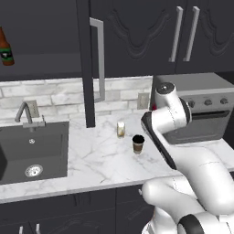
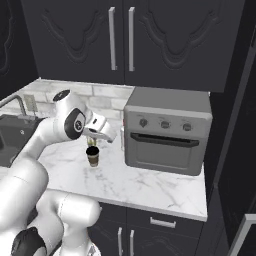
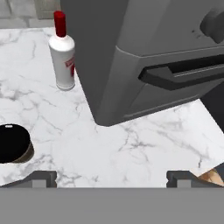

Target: Sort all alcoholic drinks to one cabinet, and non-alcoholic drinks to the other.

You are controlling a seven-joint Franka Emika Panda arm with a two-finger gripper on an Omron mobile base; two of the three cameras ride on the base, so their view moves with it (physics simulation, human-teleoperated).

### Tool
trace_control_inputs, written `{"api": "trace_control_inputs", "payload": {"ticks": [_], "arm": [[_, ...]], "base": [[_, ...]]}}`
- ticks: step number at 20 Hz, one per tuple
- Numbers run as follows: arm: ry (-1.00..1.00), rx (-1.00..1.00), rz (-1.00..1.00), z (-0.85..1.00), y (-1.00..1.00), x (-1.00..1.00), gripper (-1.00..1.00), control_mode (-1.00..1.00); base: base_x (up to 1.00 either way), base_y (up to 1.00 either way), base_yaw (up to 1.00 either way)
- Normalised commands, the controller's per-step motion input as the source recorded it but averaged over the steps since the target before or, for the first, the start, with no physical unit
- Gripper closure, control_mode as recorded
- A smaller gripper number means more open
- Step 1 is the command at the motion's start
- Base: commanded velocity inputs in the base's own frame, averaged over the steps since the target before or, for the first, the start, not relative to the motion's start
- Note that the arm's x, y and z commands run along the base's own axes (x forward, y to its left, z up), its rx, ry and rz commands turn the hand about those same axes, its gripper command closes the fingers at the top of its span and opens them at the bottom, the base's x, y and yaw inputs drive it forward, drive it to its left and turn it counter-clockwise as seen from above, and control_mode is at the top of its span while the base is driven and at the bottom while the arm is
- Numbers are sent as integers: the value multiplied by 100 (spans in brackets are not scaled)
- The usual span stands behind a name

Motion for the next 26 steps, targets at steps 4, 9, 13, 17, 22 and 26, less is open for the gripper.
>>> {"api": "trace_control_inputs", "payload": {"ticks": [4, 9, 13, 17, 22, 26], "arm": [[6, 0, -28, -34, 5, 21, -100, -100], [2, 0, -24, -29, 7, 26, -100, -100], [0, 1, -19, -18, 0, 20, -100, -100], [0, 0, -18, -18, 0, 31, -100, -100], [0, 0, -14, -20, 0, 40, -100, -100], [0, 0, -2, -18, 0, 44, -100, -100]], "base": [[0, 0, 0], [0, 0, 0], [0, 0, 0], [0, 0, 0], [0, 0, 0], [0, 0, 0]]}}
